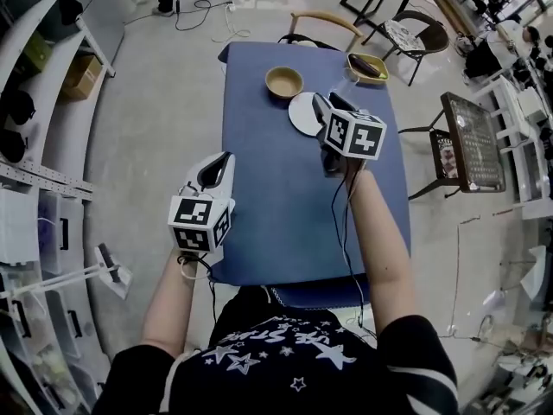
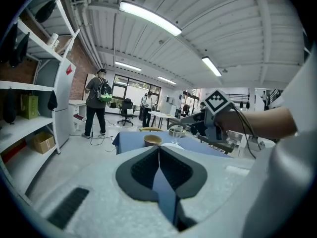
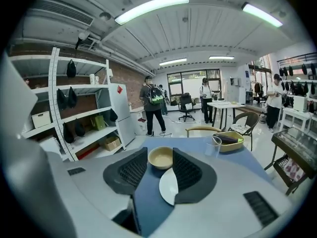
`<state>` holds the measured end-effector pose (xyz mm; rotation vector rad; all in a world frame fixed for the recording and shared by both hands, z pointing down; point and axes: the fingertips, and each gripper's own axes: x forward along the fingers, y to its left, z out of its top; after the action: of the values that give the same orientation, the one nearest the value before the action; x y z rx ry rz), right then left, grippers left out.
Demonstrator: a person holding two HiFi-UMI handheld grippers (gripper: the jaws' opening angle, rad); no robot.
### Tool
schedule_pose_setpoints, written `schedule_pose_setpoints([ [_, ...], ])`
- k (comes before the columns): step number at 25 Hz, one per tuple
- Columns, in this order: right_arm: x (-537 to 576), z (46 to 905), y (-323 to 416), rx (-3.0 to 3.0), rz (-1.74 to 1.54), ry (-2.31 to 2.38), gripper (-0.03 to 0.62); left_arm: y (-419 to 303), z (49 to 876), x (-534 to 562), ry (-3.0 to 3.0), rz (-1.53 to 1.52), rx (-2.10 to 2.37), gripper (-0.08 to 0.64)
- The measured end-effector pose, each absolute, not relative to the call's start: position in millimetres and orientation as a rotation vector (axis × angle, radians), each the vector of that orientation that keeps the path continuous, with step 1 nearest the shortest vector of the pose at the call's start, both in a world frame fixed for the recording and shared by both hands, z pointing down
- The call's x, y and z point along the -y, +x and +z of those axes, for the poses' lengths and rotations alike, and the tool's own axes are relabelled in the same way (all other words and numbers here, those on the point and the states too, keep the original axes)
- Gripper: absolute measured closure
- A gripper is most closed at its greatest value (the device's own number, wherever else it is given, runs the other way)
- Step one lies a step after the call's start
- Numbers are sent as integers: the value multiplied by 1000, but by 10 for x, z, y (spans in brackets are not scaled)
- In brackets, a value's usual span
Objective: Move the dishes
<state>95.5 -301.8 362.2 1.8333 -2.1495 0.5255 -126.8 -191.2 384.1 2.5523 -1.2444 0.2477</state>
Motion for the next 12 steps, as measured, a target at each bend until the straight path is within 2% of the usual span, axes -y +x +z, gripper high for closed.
schedule_pose_setpoints([
  [12, 2063, 3691, 1173, 2125, 512, 1899, 433, -953, 3897, 1378, 2606, 278, 1137, 538],
])
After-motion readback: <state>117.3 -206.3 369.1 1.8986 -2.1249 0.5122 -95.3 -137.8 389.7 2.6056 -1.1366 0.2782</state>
